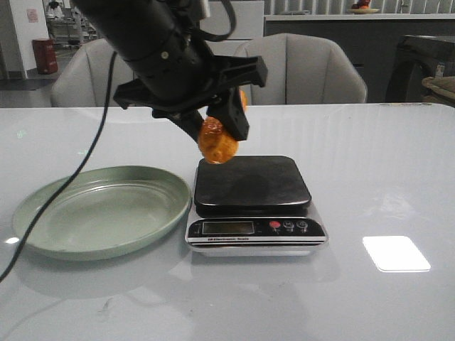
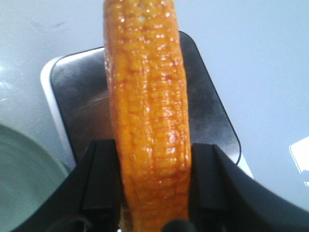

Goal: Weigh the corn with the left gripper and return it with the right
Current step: 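Lift the corn with the left gripper and carry it over the scale, then lower the corn onto the scale and open the left gripper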

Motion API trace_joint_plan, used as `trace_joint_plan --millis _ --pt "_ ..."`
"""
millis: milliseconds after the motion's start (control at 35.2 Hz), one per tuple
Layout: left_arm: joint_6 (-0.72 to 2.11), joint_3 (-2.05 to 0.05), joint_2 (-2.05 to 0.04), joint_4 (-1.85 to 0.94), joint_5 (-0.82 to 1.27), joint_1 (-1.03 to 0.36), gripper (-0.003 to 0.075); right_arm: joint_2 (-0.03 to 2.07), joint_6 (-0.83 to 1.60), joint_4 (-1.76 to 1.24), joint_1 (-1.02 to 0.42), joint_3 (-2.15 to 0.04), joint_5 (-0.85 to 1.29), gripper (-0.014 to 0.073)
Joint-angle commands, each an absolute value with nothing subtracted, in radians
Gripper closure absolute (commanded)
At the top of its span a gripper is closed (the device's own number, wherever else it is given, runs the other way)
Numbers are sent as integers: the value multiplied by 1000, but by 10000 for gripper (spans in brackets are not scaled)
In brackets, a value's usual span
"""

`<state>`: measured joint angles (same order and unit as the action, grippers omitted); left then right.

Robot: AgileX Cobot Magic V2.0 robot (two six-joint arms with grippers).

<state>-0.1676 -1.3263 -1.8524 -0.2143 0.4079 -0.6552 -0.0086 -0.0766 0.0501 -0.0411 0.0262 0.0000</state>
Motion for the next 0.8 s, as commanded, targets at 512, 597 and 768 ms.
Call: trace_joint_plan --millis 512,597,768 --pt "-172 -1440 -1874 -285 397 -664 165 -29 -69 53 -36 36 -77 387" --pt "-172 -1438 -1839 -284 425 -642 165 -29 -69 53 -36 36 -77 387" --pt "-172 -1347 -1707 -235 411 -590 165 -29 -69 53 -36 36 -77 387"
